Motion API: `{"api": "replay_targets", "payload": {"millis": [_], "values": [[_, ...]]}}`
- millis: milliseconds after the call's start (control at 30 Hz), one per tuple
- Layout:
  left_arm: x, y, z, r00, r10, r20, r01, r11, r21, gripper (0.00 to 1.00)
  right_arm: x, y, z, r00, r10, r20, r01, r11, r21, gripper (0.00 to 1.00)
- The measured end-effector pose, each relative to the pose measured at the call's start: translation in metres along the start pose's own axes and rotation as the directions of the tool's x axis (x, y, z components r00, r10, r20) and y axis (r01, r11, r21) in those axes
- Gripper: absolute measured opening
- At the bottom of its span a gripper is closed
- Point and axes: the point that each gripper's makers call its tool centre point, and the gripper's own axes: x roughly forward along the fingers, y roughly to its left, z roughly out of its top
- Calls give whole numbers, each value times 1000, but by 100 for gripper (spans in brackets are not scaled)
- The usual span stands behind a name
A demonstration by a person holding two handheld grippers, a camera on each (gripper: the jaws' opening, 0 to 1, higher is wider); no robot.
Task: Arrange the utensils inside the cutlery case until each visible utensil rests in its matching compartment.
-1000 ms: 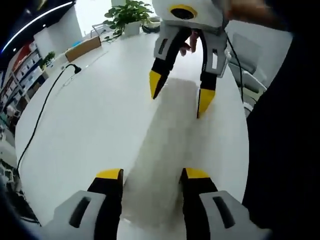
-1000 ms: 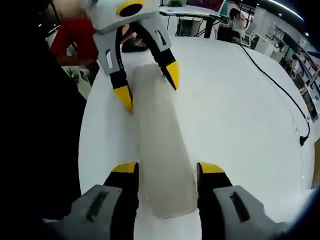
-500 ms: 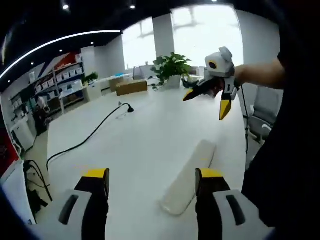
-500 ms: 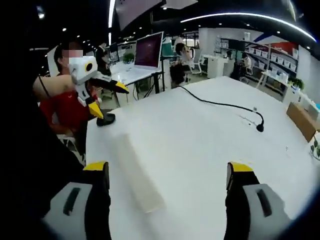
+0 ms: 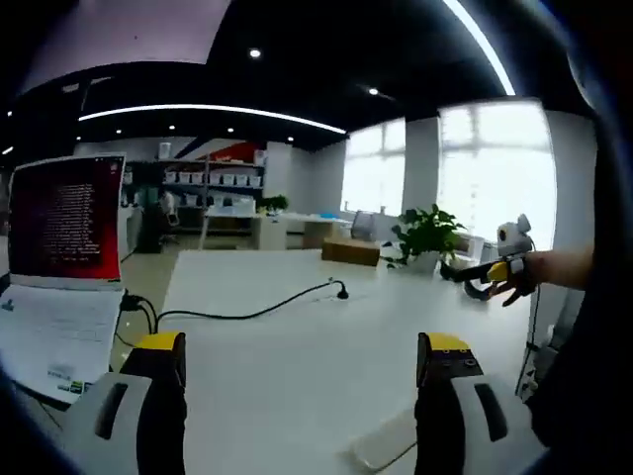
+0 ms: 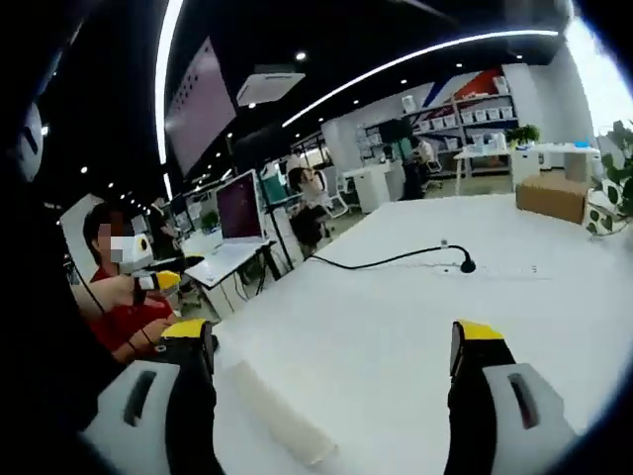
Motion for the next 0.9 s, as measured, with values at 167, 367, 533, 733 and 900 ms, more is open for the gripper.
{"api": "replay_targets", "payload": {"millis": [167, 367, 533, 733, 900], "values": [[-17, 11, 0, 993, 92, 70, -85, 992, -91, 100, -21, -27, -19, 993, -111, 39, 104, 983, 149, 99], [-28, 21, -8, 985, 153, 80, -138, 976, -167, 100, -39, -49, -37, 975, -208, 73, 180, 944, 275, 99], [-32, 19, -15, 981, 174, 87, -143, 948, -283, 100, -56, -60, -49, 964, -254, 79, 216, 922, 322, 99], [-33, 17, -20, 979, 190, 77, -162, 947, -279, 100, -74, -83, -55, 947, -307, 96, 247, 886, 393, 99], [-33, 18, -23, 979, 195, 60, -169, 941, -293, 100, -72, -87, -56, 947, -301, 109, 228, 874, 430, 99]]}}
